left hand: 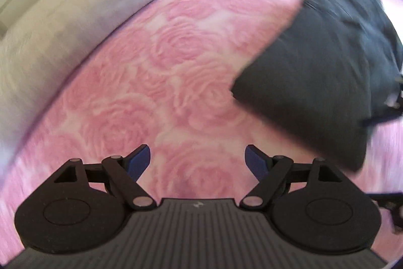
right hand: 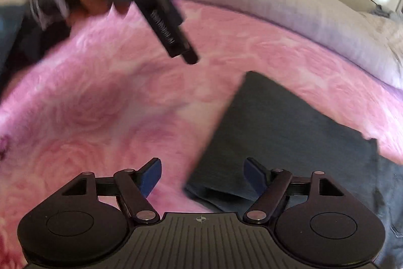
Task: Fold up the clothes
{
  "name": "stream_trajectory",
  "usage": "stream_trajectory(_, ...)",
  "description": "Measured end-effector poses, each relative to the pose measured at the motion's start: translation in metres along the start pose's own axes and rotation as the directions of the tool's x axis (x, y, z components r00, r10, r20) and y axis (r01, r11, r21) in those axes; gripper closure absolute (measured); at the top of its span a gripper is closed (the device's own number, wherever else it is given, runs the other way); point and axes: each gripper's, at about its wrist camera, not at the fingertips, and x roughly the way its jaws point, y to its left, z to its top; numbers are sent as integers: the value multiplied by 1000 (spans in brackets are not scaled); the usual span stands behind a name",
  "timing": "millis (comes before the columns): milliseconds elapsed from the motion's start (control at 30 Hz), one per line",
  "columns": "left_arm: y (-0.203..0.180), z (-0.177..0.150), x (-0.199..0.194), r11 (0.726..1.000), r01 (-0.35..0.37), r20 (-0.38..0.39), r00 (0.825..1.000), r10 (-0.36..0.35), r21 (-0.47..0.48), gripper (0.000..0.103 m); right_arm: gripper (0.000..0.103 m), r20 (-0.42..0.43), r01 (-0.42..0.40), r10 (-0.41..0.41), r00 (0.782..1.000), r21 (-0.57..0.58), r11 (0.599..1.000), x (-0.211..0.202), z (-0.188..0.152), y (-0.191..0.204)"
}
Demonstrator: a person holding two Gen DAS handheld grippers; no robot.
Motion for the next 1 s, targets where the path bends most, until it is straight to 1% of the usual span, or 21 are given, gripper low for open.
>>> stream_trajectory(33, -6, -3, -1, 998, 4, 13, 1000, -5, 61, 22, 28, -31, 34, -35, 999, -19, 999, 13, 2, 10)
stream_trajectory(100, -18, -8, -4, 983, 11, 39, 999, -18, 182, 21, 27, -73, 142, -151, 986, -113, 983, 34, -2, 21)
stream_trajectory(167, -32, -11, -5, 949, 12, 72, 997, -37, 314, 20, 28, -78, 183, -194, 978, -129, 974, 37, -5, 17)
stream_trajectory(200, -39, -13, -3, 924, 3, 92, 995, -42, 383, 19, 43, -78, 199, -210, 975, -131, 971, 37, -7, 13)
stream_trajectory(233, -46, -14, -1, 893, -8, 112, 993, -47, 450, 19, 49, -76, 194, -206, 976, -141, 971, 35, -9, 9)
stream_trajectory(267, -56, -17, 3, 846, -32, 138, 989, -50, 533, 19, 60, -72, 168, -178, 981, -129, 977, 30, -12, 1)
stream_trajectory(300, -65, -19, 8, 790, -62, 165, 985, -50, 610, 19, 72, -67, 137, -145, 987, -106, 985, 26, -14, -6)
stream_trajectory(333, -75, -21, 14, 724, -102, 196, 979, -47, 682, 19, 77, -58, 108, -112, 992, -79, 991, 19, -15, -15)
stream_trajectory(367, -86, -22, 21, 644, -157, 242, 969, -45, 748, 19, 85, -50, 85, -88, 995, -56, 995, 12, -12, -24)
stream_trajectory(400, -94, -23, 26, 579, -198, 281, 958, -55, 791, 19, 88, -40, 65, -66, 997, -35, 997, 4, -10, -33)
stream_trajectory(467, -106, -18, 38, 459, -273, 346, 935, -81, 846, 19, 89, -20, 38, -38, 999, -18, 999, -9, 0, -45)
stream_trajectory(533, -113, -8, 52, 373, -293, 354, 929, -107, 880, 21, 89, -2, 19, -19, 1000, -8, 1000, -24, 3, -55)
stream_trajectory(567, -113, -2, 57, 349, -282, 340, 933, -117, 894, 25, 90, 6, 12, -12, 1000, 2, 1000, -32, 3, -59)
stream_trajectory(600, -113, 5, 63, 326, -268, 323, 938, -125, 906, 40, 90, 14, 5, -5, 1000, 12, 1000, -39, 2, -63)
stream_trajectory(633, -113, 11, 66, 314, -261, 312, 942, -125, 913, 60, 90, 19, 2, -2, 1000, 20, 1000, -45, 3, -68)
stream_trajectory(667, -111, 20, 66, 322, -250, 305, 943, -131, 913, 68, 90, 23, 0, 0, 1000, 29, 1000, -49, 3, -72)
stream_trajectory(733, -107, 26, 57, 326, -231, 289, 947, -143, 917, 78, 90, 36, -9, 8, 999, 30, 1000, -59, 7, -74)
stream_trajectory(833, -101, 33, 41, 329, -202, 265, 951, -159, 922, 85, 90, 55, -22, 20, 998, 29, 999, -76, 12, -76)
stream_trajectory(867, -98, 33, 32, 333, -205, 269, 950, -161, 920, 86, 90, 65, -34, 33, 997, 19, 999, -83, 15, -72)
stream_trajectory(900, -96, 32, 20, 335, -210, 276, 947, -163, 918, 86, 90, 75, -49, 49, 996, 4, 999, -90, 18, -66)
stream_trajectory(1000, -88, 16, -22, 353, -185, 251, 956, -151, 917, 86, 90, 101, -99, 100, 990, -16, 995, -111, 25, -46)
